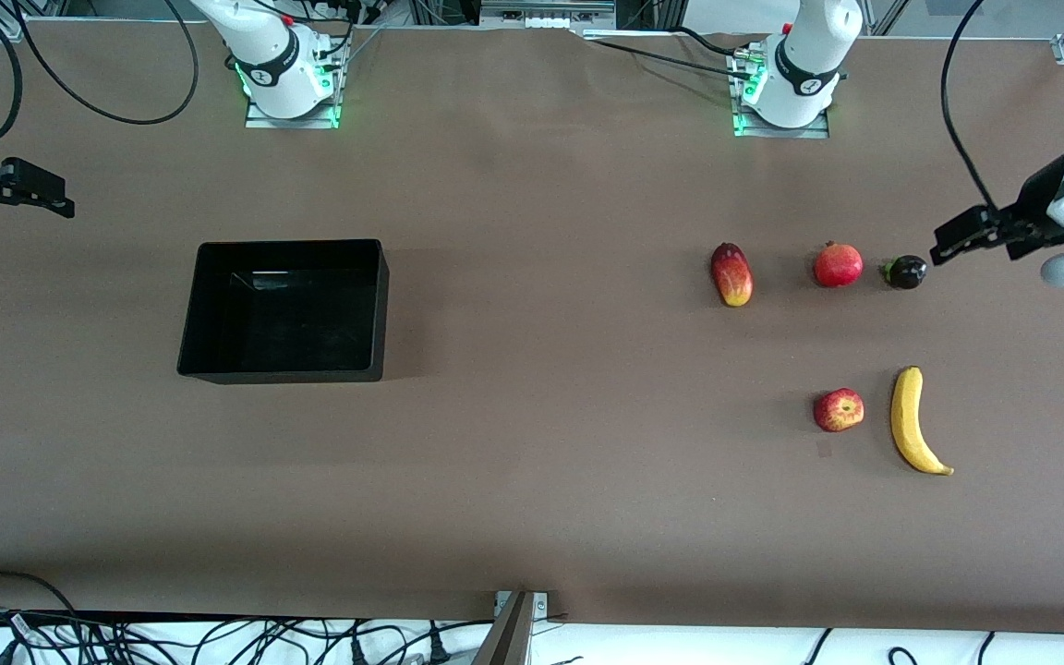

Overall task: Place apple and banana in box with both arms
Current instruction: 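Lower the left gripper onto the red apple while the right gripper reaches the box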

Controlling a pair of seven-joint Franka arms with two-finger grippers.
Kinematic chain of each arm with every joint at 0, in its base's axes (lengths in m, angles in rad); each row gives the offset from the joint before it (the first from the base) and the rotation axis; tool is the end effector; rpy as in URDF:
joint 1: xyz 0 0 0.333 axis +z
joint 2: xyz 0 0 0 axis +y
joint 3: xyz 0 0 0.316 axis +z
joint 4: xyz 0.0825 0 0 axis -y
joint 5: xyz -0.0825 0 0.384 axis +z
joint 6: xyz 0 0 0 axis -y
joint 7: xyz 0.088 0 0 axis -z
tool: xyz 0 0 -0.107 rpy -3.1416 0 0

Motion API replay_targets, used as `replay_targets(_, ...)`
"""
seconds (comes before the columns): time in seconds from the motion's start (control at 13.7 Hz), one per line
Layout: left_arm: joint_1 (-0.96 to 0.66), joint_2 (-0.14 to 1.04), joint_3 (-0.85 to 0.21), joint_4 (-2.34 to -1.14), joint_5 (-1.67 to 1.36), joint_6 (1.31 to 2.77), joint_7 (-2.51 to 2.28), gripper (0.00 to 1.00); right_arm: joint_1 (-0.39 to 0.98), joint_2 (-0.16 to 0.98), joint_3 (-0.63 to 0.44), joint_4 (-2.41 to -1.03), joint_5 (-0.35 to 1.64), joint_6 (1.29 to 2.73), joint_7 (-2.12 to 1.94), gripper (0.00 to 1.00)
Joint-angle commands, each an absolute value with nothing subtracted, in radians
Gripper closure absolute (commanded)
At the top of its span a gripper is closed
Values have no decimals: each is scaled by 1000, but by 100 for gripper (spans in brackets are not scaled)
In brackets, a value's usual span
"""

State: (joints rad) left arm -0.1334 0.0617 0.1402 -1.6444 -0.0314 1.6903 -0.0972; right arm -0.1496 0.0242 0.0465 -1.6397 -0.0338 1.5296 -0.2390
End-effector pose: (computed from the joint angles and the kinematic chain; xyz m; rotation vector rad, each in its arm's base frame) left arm 0.5796 -0.0012 0.5652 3.1151 0.1680 -0.0252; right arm 0.5497 -0.0609 0.5756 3.1175 0.2136 -0.2157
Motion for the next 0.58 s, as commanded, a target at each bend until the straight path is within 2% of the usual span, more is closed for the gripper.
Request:
replay_targets(0.0, -130, 171, 137, -1637, -23, 1787, -112, 0, -134, 57, 58, -1615, -47, 1534, -258, 0)
replay_targets(0.22, -117, 332, 135, -1637, -23, 1958, -112, 0, -126, 63, 46, -1653, -78, 1538, -261, 0)
replay_targets(0.51, -89, 501, 135, -1637, -21, 2155, -103, 0, -130, 83, 46, -1774, -77, 1716, -255, 0)
